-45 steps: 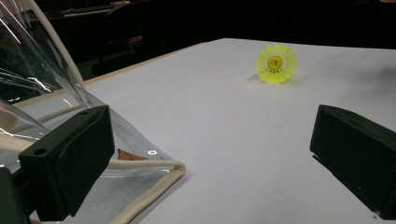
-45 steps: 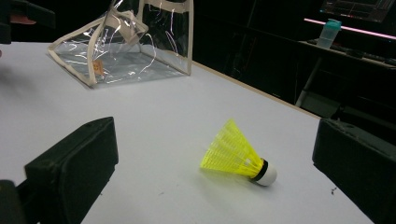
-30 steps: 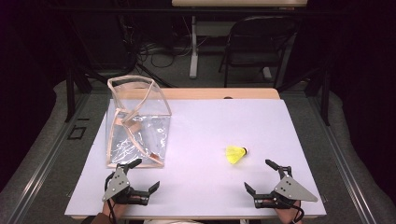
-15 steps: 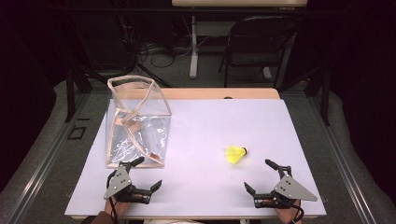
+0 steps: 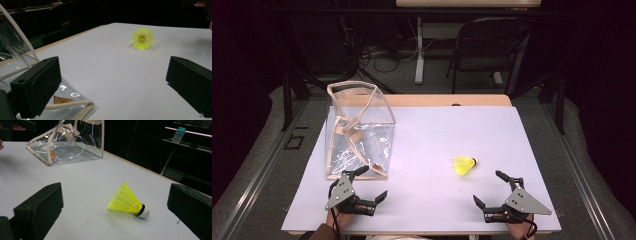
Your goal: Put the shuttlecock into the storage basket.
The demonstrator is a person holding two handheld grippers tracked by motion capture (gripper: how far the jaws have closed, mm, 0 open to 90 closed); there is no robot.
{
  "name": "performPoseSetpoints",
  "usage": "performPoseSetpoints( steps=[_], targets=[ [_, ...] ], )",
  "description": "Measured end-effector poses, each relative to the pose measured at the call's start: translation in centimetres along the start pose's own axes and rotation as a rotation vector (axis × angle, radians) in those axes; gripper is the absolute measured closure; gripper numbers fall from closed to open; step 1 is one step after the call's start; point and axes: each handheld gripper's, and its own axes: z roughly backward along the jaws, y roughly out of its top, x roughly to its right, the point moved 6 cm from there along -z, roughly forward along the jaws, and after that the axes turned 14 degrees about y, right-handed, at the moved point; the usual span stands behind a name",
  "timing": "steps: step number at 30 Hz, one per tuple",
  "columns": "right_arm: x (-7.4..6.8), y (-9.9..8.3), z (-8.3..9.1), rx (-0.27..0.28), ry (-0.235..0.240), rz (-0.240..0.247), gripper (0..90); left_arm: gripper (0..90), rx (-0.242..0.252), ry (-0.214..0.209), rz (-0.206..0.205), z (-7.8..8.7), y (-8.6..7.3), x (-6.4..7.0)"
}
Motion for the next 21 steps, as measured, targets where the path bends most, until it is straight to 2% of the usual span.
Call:
performPoseSetpoints(
  steps=[21],
  targets=[
    [-0.1, 0.0, 0.0, -0.008, -0.003, 0.001, 0.0, 0.2, 0.011, -0.029, -0.022, -1.2, 1.7, -0.1]
  ],
)
